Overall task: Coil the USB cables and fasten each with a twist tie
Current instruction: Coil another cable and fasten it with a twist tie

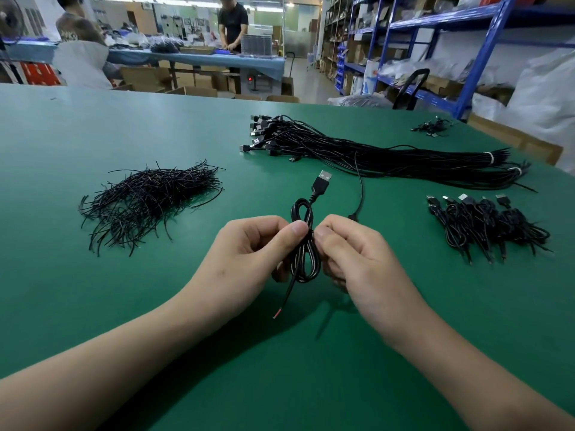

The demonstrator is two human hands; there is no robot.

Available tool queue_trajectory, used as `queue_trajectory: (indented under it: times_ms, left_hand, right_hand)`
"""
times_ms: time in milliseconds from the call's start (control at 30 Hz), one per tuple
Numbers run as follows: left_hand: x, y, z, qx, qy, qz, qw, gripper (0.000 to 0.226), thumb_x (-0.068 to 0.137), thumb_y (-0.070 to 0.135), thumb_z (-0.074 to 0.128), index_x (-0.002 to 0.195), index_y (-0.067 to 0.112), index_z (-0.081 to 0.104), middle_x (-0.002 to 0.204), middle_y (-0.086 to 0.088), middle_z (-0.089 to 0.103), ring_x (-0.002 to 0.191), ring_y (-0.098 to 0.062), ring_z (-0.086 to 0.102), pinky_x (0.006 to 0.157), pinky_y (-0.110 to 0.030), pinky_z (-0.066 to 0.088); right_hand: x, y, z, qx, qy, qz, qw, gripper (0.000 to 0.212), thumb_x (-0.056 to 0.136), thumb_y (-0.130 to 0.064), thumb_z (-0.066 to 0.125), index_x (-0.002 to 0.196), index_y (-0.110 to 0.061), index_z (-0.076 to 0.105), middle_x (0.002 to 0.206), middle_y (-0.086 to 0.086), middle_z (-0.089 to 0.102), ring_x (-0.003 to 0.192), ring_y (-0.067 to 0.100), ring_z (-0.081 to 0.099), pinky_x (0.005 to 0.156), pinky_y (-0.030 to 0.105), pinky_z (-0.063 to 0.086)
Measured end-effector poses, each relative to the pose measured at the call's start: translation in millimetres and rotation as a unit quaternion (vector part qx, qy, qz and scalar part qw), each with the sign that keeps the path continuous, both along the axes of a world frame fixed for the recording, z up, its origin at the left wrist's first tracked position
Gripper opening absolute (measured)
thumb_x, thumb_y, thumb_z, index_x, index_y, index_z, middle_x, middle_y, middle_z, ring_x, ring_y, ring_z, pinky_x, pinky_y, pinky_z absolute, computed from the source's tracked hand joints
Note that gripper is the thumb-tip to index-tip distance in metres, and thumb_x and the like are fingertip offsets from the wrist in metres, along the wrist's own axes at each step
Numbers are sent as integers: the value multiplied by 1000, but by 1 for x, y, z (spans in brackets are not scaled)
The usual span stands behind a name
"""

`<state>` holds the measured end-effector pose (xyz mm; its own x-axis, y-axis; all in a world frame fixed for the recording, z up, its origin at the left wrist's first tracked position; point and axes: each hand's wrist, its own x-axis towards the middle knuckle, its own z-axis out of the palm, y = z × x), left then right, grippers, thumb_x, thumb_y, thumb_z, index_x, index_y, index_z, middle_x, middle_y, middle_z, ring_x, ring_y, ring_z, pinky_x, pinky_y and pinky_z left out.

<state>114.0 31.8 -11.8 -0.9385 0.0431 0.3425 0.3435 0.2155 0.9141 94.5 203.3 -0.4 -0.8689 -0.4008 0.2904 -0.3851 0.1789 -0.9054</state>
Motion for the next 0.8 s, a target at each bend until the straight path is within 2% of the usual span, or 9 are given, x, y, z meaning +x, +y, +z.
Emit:
queue_trajectory:
  times_ms: [67, 133, 233, 300, 400, 500, 633, 733, 800]
  left_hand:
    - [-1, 1, -2, -20, 21, 18, 999, 32, 102, 31, 54, 88, 9, 71, 74, -3, 70, 67, -9, 62, 63, -21, 49]
    - [-1, -1, -2, -61, 62, 54, 995, 10, 100, 18, 62, 107, 21, 69, 90, 10, 73, 85, -4, 68, 70, -21, 51]
    - [-1, -4, -1, -175, 168, 93, 966, 35, 88, 31, 72, 122, 24, 66, 109, 15, 68, 105, -13, 65, 81, -24, 52]
    - [0, -4, 1, -193, 199, 90, 957, 25, 87, 31, 76, 111, 23, 74, 107, 13, 69, 103, -11, 66, 79, -27, 53]
    - [1, -4, 2, -183, 206, 103, 956, 11, 83, 28, 77, 90, 20, 78, 97, 14, 73, 90, -3, 68, 75, -28, 54]
    - [3, -5, 4, -194, 184, 113, 957, 4, 86, 30, 75, 82, 28, 74, 86, 18, 74, 83, 0, 69, 74, -27, 54]
    - [4, -5, 6, -128, 83, 78, 985, 14, 94, 24, 69, 83, 19, 74, 82, 11, 76, 82, -6, 72, 79, -34, 56]
    - [5, -2, 8, -72, 30, 37, 996, 21, 95, 27, 65, 82, 12, 71, 78, 0, 74, 75, -21, 69, 77, -39, 57]
    - [4, 0, 9, -23, -11, 8, 1000, 25, 94, 26, 64, 81, 5, 68, 74, -5, 71, 70, -23, 64, 73, -34, 55]
  right_hand:
    - [-2, 1, 1, -37, -52, -7, 998, 38, 102, -27, 49, 66, -19, 38, 55, -12, 30, 50, 7, 27, 46, 19, 25]
    - [-3, 3, 2, -79, -115, -8, 990, 36, 102, -21, 47, 66, -20, 39, 52, -9, 29, 46, 8, 23, 41, 17, 22]
    - [-1, 2, 2, -99, -172, 2, 980, 27, 101, -20, 45, 74, -15, 45, 51, -9, 28, 43, 8, 21, 39, 17, 21]
    - [1, 0, 3, -88, -186, 16, 979, 25, 102, -18, 40, 78, -12, 45, 52, -9, 26, 43, 8, 19, 39, 18, 19]
    - [3, -2, 5, -58, -172, 27, 983, 31, 104, -19, 38, 73, -16, 41, 53, -10, 26, 43, 6, 19, 39, 16, 19]
    - [3, 0, 5, -28, -122, 20, 992, 35, 106, -21, 42, 71, -17, 45, 52, -14, 31, 44, 3, 25, 43, 14, 24]
    - [3, 2, 3, 54, 29, -14, 998, 35, 106, -21, 46, 73, -8, 45, 56, -11, 36, 52, 4, 32, 51, 25, 27]
    - [4, 4, 1, 116, 137, -43, 983, 35, 104, -24, 49, 71, -12, 44, 54, -7, 33, 51, 9, 30, 49, 25, 25]
    - [3, 6, 1, 158, 204, -60, 964, 35, 102, -28, 48, 70, -16, 42, 51, -6, 32, 48, 15, 32, 48, 31, 28]
